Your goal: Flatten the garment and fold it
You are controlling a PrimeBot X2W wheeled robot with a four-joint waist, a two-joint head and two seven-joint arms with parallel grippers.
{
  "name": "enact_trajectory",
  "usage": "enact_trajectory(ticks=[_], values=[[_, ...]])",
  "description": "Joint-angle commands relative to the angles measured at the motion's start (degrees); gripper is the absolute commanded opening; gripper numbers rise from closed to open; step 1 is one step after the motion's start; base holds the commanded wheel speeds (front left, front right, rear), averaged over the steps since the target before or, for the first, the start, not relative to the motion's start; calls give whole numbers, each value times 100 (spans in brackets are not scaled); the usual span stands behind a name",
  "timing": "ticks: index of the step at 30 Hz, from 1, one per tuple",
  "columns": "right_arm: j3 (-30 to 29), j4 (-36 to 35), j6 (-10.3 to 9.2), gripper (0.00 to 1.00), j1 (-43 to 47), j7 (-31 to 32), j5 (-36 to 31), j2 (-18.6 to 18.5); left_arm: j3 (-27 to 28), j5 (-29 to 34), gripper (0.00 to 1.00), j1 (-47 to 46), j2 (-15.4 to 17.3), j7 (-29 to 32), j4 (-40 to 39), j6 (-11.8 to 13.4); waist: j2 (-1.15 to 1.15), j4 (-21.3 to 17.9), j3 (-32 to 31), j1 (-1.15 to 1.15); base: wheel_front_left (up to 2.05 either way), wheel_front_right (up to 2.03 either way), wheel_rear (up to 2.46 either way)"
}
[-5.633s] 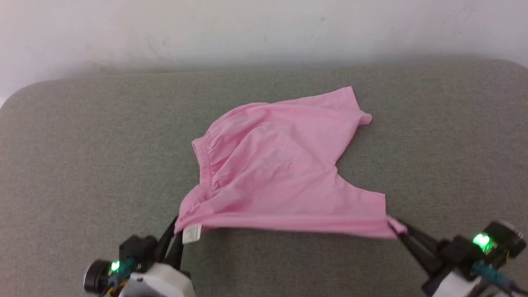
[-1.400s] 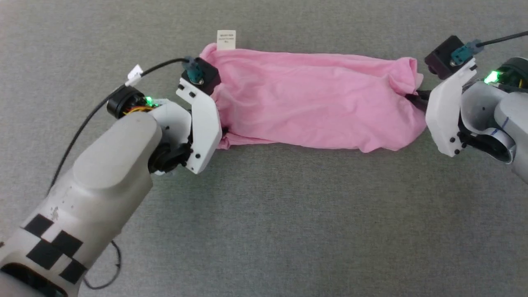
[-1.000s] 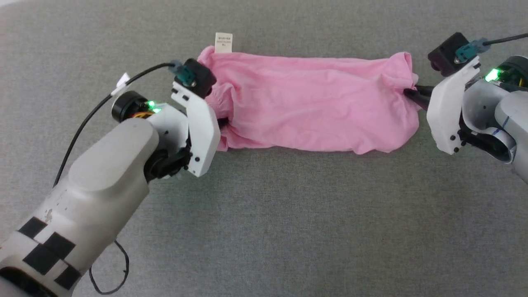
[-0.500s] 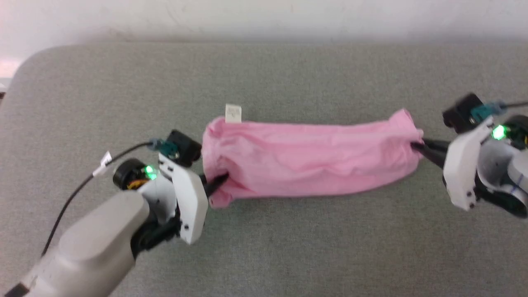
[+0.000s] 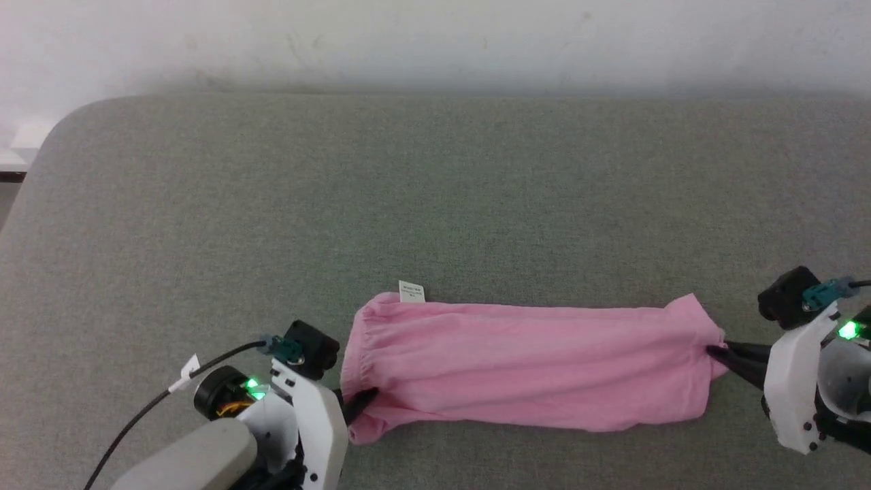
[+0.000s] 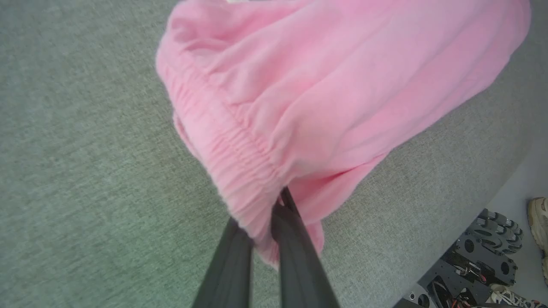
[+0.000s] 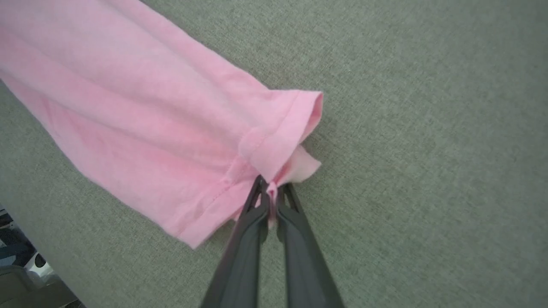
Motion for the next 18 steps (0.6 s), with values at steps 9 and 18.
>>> enact_trajectory(ticks=[9, 18], values=[[-206, 855, -8, 0, 400, 197, -229, 803, -182, 83, 0, 30, -469, -136, 734, -55, 0, 11, 273, 1, 0, 0, 0], [-635, 780, -8, 100, 458, -108, -523, 705, 76, 571, 100, 66, -341, -1186, 429, 400, 0, 84, -74, 1, 0, 0, 0]])
